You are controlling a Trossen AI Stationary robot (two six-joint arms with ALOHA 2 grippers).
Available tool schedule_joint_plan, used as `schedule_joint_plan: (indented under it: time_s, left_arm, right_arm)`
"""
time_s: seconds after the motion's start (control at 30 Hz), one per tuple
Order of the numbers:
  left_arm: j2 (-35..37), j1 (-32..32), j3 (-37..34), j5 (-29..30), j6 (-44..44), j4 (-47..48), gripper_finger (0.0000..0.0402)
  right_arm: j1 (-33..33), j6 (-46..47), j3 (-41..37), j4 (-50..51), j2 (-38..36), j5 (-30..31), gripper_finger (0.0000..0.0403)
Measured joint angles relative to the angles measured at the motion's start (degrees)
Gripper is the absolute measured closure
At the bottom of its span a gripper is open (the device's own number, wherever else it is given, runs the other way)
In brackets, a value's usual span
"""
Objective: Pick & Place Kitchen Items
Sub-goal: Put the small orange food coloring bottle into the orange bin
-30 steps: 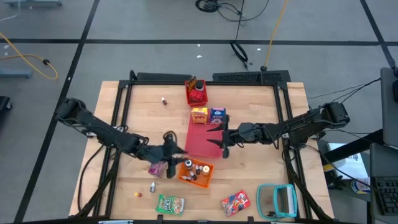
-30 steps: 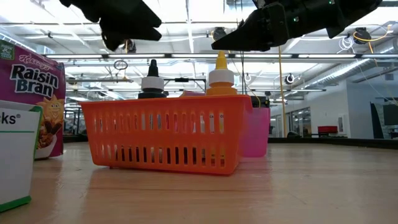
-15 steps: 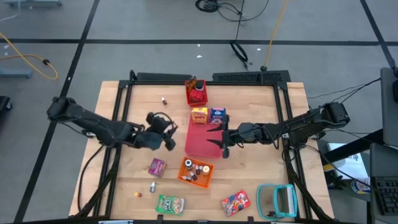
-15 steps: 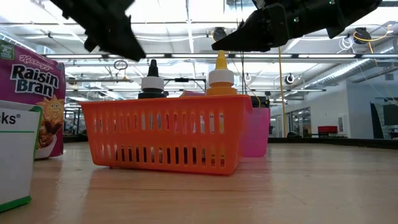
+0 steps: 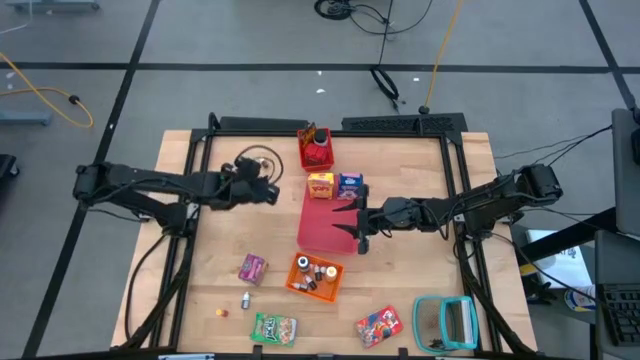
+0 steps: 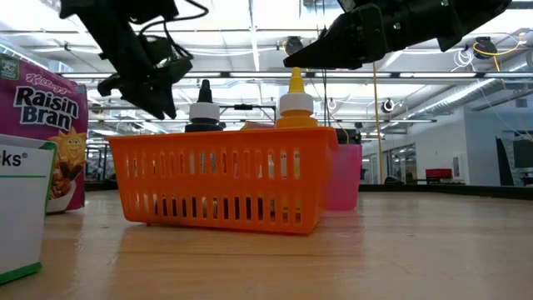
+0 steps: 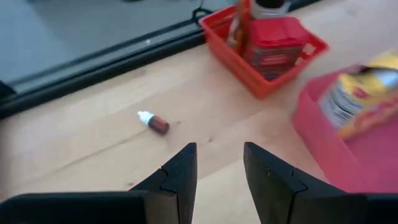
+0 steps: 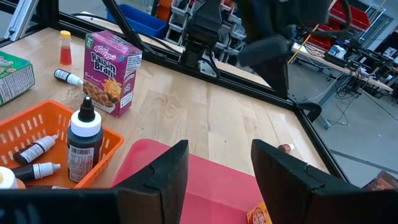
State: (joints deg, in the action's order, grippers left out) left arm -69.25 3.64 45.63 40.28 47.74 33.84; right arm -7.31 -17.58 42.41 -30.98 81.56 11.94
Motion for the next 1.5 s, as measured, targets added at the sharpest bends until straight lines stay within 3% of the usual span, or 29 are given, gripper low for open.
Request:
schedule_joint_plan:
  time_s: [0.37, 0.67, 0.97, 1.5]
  left_arm:
    - [0.0, 16.27, 0.0, -12.98, 0.13, -1.92, 0.0268]
    - [-3.13, 26.11, -0.02, -22.85, -2.69, -9.09, 0.0268]
    - [-12.8, 31.2, -0.05, -26.91, -3.73, -10.39, 0.0268]
    - [-21.43, 35.67, -0.04, -31.79, -3.54, -17.59, 0.0255]
  right_arm:
    - [0.0, 0.42, 0.0, 0.0, 0.0, 0.0, 0.0234]
    - [-0.01, 0.42, 0.0, -0.04, 0.0, 0.0, 0.0234]
    - [-0.02, 0.43, 0.0, 0.05, 0.0, 0.0, 0.0234]
    - [-0.02, 0.42, 0.0, 0.74, 0.0, 0.0, 0.0234]
